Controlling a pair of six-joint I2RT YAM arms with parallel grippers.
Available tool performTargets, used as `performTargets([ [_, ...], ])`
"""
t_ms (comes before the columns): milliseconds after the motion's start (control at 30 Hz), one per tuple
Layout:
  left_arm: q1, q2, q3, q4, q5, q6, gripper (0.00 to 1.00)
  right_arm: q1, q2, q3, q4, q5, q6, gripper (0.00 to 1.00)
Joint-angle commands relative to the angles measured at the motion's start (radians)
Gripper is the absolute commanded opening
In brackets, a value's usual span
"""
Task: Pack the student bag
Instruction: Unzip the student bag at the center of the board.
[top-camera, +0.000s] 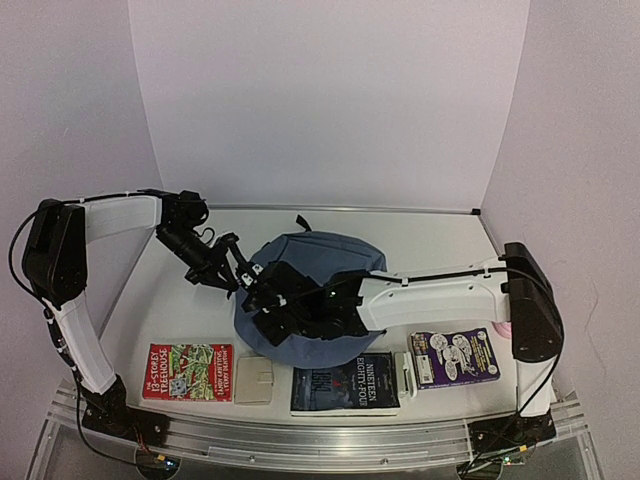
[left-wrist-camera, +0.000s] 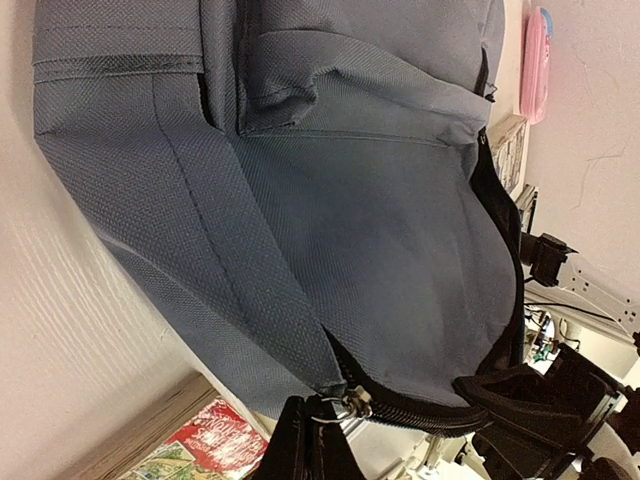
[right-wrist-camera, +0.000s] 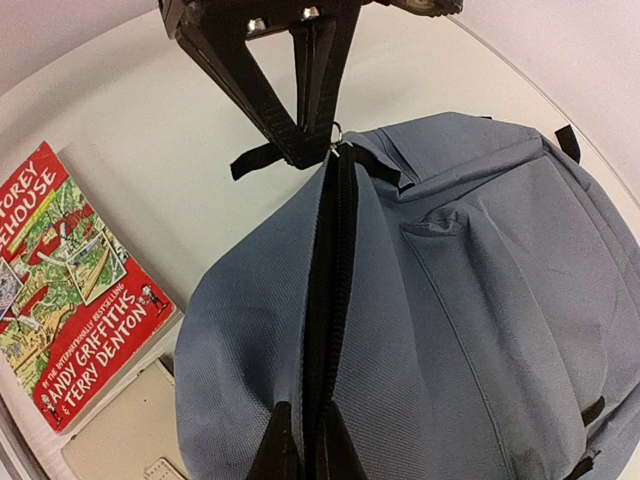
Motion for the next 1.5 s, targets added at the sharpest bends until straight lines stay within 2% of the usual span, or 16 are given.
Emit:
performTargets([
  [0,0.050,-0.007,0.020,0.155,-0.128,0.004,0.00,0.067,-0.162,-0.039,-0.138,0.015,0.034,0.00],
  [67,0.000,-0.022,0.001,0.176,-0.052,0.020,0.00,0.067,-0.183,-0.090,-0.138,0.044,0.056,0.00],
  [100,-0.033,-0.023,-0.004,0.185,-0.025,0.024,0.00,0.067,-0.195,-0.113,-0.137,0.055,0.072,0.04],
  [200,-0.106,-0.009,-0.007,0.193,0.057,0.025,0.00,0.067,-0.230,-0.174,-0.119,0.051,0.119,0.19],
  [367,-0.112,0.012,-0.002,0.190,0.061,0.006,0.00,0.063,-0.278,-0.219,-0.050,0.072,0.220,0.50],
  [433,-0.112,0.015,0.003,0.184,0.060,0.007,0.00,0.059,-0.279,-0.211,-0.027,0.075,0.263,0.57],
  [500,-0.112,0.016,0.006,0.176,0.052,0.007,0.00,0.058,-0.264,-0.189,-0.005,0.075,0.295,0.60],
  [600,-0.112,0.013,0.010,0.162,0.013,0.012,0.00,0.045,-0.225,-0.140,0.000,0.082,0.342,0.61],
  [733,-0.112,0.013,0.011,0.154,-0.033,0.010,0.00,-0.013,-0.161,-0.093,-0.002,0.040,0.380,0.55],
  [1033,-0.112,0.011,0.018,0.146,-0.058,0.010,0.00,-0.055,-0.062,0.008,-0.008,0.005,0.348,0.47],
  [1300,-0.112,0.006,0.019,0.146,-0.058,0.012,0.00,-0.061,-0.002,0.051,-0.010,-0.016,0.322,0.46],
  [1467,-0.112,0.007,0.018,0.146,-0.060,0.012,0.00,-0.078,0.024,0.068,-0.011,-0.014,0.338,0.41],
])
